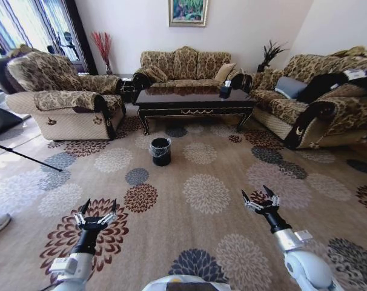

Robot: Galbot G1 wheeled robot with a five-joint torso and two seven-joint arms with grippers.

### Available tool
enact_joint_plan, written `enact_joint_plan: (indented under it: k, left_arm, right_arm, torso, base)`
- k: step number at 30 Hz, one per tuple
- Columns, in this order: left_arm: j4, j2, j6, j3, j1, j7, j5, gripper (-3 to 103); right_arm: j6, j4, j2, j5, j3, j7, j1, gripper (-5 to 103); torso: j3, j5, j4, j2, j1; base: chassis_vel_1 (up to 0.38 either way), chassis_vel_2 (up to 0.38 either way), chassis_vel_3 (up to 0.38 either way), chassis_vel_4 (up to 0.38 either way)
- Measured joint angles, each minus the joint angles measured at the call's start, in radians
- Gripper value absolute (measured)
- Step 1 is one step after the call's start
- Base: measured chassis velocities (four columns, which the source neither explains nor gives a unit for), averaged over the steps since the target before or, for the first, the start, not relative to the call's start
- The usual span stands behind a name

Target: Move to the front of the table and pick up the trash from the floor, then place it into the trash bin.

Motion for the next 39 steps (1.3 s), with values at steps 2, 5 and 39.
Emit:
enact_joint_plan:
  k: [2,5,39]
  left_arm:
    - [0.000,0.000,0.000,0.000,0.000,0.000,0.000,100]
    - [0.000,0.000,0.000,0.000,0.000,0.000,0.000,100]
    - [0.000,0.000,0.000,0.000,0.000,0.000,0.000,100]
  right_arm:
    - [0.000,0.000,0.000,0.000,0.000,0.000,0.000,100]
    - [0.000,0.000,0.000,0.000,0.000,0.000,0.000,100]
    - [0.000,0.000,0.000,0.000,0.000,0.000,0.000,100]
  torso:
    - [0.007,0.0000,0.0000,0.010,0.004]
    - [0.014,0.0000,0.0000,0.021,0.008]
    - [0.083,0.0000,0.0000,0.133,0.051]
  base:
    - [0.000,0.000,0.000,0.000]
    - [0.000,0.000,0.000,0.000]
    - [0.000,0.000,0.000,0.000]
